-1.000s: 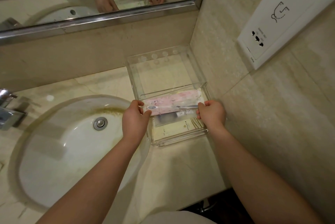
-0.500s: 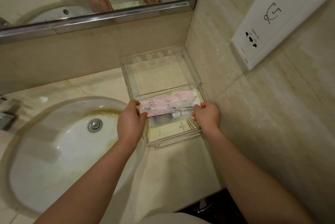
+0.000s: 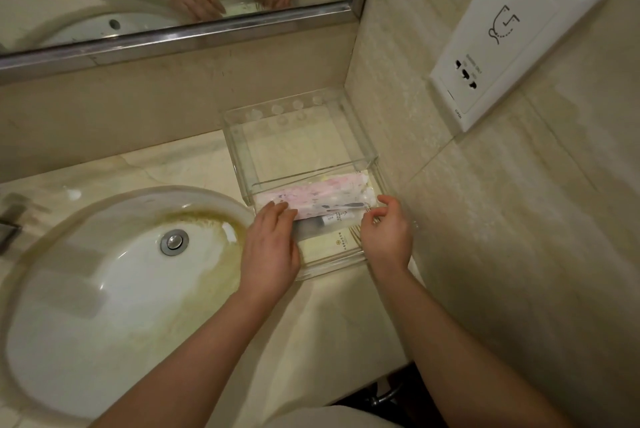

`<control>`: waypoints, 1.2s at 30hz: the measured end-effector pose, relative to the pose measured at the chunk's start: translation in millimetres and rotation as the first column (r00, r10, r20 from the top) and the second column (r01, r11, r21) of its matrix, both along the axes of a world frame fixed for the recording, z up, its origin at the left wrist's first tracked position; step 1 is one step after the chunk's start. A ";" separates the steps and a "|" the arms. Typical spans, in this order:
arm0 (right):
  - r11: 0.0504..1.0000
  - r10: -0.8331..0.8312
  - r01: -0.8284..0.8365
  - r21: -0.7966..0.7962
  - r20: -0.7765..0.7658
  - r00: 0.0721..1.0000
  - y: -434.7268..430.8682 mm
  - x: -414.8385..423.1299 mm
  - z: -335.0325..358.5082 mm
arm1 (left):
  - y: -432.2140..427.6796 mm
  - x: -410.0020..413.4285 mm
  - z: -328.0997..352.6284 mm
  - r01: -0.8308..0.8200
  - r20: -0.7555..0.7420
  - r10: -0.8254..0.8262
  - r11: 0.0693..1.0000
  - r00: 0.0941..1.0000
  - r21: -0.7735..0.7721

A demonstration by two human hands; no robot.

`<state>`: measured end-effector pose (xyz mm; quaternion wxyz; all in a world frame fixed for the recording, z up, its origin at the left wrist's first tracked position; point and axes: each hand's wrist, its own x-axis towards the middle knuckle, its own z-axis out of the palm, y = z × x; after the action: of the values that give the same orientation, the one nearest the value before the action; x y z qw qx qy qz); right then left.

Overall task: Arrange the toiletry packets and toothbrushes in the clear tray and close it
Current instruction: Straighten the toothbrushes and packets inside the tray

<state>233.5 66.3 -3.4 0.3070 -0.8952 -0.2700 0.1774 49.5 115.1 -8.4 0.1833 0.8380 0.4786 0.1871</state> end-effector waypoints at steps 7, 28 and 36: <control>1.000 0.001 0.000 -0.031 0.037 0.999 7.9 11.5 9.7 | 7.5 -15.2 7.2 -0.285 0.179 0.306 0.949 0.935 -0.131; 0.796 0.567 -0.504 -0.335 0.121 0.815 11.9 -42.7 -10.5 | -9.3 -29.0 1.5 0.082 -0.307 -0.131 0.982 0.943 -0.169; 0.823 0.535 -0.484 -0.296 0.121 0.836 5.8 -56.4 3.0 | -7.1 -34.8 13.9 0.064 -0.257 -0.106 0.984 0.961 -0.165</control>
<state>177.1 72.1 -0.4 0.1026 -0.8344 -0.5048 0.1961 14.7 107.9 5.4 0.1903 0.8585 0.4754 0.0278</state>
